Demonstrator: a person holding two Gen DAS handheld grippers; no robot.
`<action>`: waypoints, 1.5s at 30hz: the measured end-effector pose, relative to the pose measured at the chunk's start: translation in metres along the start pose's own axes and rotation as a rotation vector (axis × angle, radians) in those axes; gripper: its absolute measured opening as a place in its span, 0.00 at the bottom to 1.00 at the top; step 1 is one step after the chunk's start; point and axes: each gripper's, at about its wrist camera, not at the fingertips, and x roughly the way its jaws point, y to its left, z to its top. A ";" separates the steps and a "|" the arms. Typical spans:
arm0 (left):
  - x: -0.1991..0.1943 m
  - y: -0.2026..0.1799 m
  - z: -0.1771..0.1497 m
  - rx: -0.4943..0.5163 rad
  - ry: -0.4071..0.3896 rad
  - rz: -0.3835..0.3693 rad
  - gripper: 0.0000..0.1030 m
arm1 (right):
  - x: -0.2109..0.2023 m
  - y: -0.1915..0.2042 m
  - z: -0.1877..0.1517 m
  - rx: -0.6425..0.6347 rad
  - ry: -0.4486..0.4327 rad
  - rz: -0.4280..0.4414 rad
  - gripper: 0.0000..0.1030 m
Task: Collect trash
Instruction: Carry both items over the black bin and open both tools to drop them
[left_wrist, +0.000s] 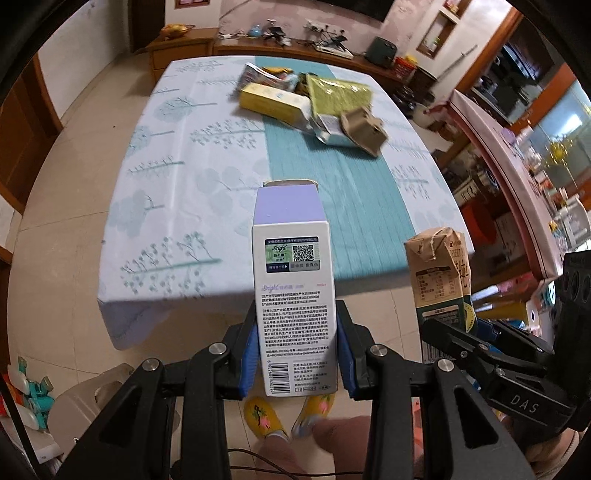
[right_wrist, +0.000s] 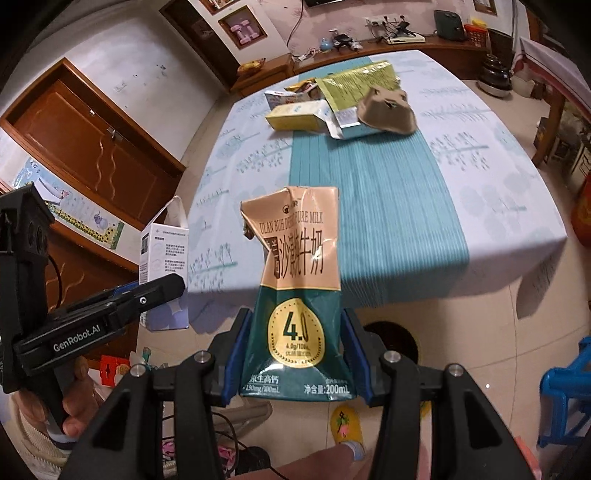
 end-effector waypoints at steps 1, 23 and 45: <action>0.001 -0.004 -0.003 0.004 0.003 0.001 0.34 | -0.001 -0.002 -0.002 0.001 0.003 -0.001 0.47; 0.131 -0.076 -0.098 0.073 0.229 0.107 0.34 | 0.085 -0.125 -0.091 0.140 0.271 -0.029 0.47; 0.329 -0.022 -0.136 -0.070 0.377 0.122 0.34 | 0.258 -0.214 -0.150 0.351 0.411 -0.063 0.47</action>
